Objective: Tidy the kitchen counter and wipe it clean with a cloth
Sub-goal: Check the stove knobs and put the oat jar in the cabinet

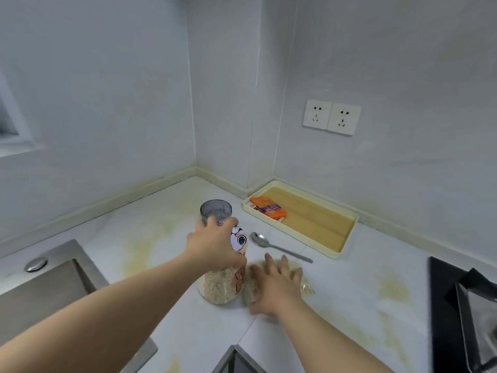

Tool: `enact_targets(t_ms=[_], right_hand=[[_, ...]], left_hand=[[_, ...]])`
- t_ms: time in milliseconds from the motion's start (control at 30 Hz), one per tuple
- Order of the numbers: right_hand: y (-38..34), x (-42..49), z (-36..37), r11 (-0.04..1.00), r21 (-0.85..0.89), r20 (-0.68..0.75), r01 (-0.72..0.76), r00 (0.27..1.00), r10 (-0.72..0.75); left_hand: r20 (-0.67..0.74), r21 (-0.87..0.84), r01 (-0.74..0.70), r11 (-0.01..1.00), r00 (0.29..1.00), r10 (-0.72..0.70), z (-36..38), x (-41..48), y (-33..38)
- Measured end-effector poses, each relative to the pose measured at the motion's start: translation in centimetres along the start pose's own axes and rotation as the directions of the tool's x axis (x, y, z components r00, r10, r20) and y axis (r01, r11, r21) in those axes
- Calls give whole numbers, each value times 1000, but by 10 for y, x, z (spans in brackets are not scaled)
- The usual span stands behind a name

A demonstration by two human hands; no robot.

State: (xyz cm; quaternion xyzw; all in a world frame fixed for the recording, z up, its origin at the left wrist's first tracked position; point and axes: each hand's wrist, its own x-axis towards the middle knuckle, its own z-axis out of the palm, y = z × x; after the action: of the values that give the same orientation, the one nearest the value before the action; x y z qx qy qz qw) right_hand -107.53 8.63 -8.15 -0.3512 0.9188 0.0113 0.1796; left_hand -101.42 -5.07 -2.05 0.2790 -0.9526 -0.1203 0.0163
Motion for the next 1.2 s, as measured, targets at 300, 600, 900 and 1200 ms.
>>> enact_targets(t_ms=[300,600,900,1200], right_hand=[[16,33,-7,995,-56,-89,82,992,-86],[70,37,-37,863,495,-276,107,960,40],[121,33,-59,405,905,-258,133,928,271],[156,57,-62,187,982,-80,17,939,335]], left_hand=[[-34,-27,108,994,993,-109,3,20,7],[-74,-68,101,992,992,-106,-6,38,33],[11,-64,-7,998,1000,8,14,58,84],[12,-38,-22,999,1000,22,29,83,106]])
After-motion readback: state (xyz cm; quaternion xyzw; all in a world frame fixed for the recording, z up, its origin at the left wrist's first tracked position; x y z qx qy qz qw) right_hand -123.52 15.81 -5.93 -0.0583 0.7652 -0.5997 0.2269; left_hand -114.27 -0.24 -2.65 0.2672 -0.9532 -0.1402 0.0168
